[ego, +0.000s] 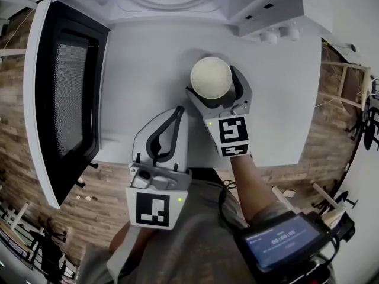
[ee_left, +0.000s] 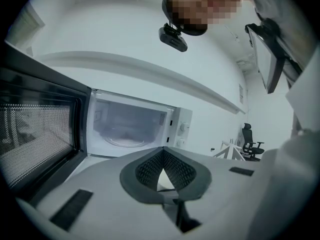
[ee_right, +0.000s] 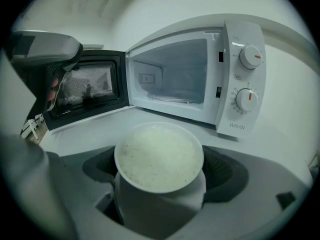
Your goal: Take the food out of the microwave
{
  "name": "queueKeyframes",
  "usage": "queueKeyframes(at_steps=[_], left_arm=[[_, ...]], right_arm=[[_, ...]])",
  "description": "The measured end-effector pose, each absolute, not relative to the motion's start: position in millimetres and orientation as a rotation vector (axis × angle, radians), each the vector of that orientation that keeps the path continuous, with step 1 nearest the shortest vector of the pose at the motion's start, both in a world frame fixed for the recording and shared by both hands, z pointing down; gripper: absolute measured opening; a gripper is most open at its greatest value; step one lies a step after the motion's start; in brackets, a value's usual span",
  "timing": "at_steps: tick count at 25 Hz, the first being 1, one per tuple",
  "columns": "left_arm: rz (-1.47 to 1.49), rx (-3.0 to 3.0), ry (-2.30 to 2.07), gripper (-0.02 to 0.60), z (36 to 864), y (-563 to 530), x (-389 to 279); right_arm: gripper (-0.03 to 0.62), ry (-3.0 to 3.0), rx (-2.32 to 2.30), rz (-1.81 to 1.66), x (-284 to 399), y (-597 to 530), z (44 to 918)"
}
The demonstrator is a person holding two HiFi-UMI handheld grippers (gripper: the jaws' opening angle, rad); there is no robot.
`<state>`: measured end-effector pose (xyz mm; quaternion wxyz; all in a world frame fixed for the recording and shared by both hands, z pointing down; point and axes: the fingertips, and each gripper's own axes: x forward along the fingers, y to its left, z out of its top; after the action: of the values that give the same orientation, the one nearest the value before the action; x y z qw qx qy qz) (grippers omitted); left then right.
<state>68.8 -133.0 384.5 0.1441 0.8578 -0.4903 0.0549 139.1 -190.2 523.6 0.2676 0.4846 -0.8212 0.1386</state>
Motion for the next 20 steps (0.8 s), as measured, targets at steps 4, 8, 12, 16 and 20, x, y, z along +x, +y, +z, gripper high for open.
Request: queueKeyframes(at_steps=[4,8,12,16,20], left_arm=[[0.163,2.495,-1.409,0.006,379.6,-127.9,69.6],[0.146,2.521,-1.429,0.006,373.1,-122.8,69.3],[0.127,2.544,-1.448,0.006,362.6,-111.7,71.6],[0.074,2.588,-1.461,0.006,335.5,-100.6,80.9],[0.048,2.635,-1.463,0.006,306.2,-87.2,90.0]], right_arm=[[0.515,-2.225,1.293,0.391,138.2,-181.0,522.7],[0.515,-2.248,1.308,0.375,141.6,-170.4,510.7],[0.515,-2.287,1.308,0.411,148.2,-138.6,489.9],[0.515,-2.379,1.316,0.398,148.9,-105.0,444.7],[0.363,-2.515,1.409,0.374,149.8,-94.6,376.6]])
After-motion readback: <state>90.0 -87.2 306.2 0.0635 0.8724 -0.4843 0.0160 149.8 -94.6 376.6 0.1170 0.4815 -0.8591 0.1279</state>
